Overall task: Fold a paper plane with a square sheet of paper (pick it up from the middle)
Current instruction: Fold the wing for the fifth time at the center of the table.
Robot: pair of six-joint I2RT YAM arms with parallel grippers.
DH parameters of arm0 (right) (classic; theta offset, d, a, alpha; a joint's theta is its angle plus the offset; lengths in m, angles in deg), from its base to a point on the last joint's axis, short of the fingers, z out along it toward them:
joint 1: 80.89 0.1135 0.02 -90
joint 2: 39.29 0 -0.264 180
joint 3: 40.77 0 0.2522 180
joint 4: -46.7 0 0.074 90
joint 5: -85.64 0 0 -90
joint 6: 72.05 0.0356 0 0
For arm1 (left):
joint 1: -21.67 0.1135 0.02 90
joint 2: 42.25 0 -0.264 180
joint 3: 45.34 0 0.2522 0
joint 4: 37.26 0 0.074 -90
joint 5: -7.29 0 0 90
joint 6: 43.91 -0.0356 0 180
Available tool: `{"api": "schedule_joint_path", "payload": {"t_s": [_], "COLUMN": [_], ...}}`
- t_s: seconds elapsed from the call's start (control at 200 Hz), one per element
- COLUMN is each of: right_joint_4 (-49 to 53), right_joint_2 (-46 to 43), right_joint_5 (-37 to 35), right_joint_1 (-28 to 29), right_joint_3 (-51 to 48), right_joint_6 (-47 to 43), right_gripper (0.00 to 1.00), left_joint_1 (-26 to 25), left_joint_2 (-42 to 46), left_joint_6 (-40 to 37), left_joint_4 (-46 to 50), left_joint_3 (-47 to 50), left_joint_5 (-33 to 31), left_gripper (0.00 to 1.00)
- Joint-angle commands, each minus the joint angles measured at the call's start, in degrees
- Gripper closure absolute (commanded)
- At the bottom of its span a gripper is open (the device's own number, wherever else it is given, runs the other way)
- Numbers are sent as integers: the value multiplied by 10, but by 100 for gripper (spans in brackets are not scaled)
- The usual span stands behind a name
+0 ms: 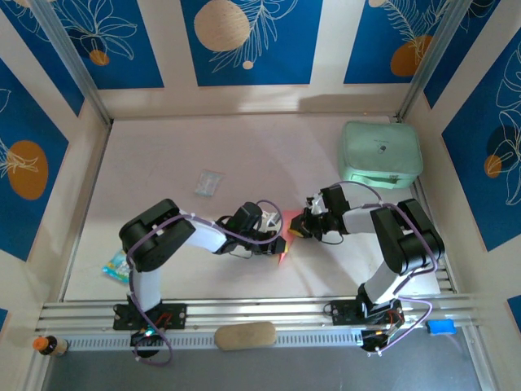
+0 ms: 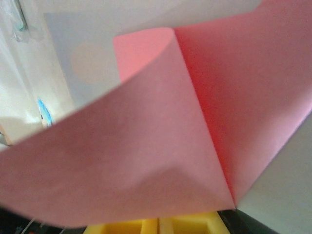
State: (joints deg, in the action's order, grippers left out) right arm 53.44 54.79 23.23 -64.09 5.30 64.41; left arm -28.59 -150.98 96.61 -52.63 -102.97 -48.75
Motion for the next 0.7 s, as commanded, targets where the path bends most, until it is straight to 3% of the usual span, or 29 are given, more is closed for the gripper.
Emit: {"api": "schedule_joint_path", "payload": {"t_s": [0.0,0.345,0.51,0.695], "right_joint_4": [46,55,59,61], "right_joint_2": [19,19,21,22], "right_joint_5": [-44,-48,-50,-54], "right_joint_1": [-4,-4,-4,-4], "right_joint_3": [1,2,5,4], "right_joint_6": [-10,-9,-9,-8], "right_gripper": [94,94,94,94], "left_joint_1": [3,0,-3,-5], "left_joint_2": [2,19,17,20], "left_joint_6": [-16,-18,-20,-24], "left_joint_4": [52,42,45,48], "left_joint_3": [13,31,34,45], "left_joint_5": [0,50,63,66], "left_gripper": [86,97,89,100]}}
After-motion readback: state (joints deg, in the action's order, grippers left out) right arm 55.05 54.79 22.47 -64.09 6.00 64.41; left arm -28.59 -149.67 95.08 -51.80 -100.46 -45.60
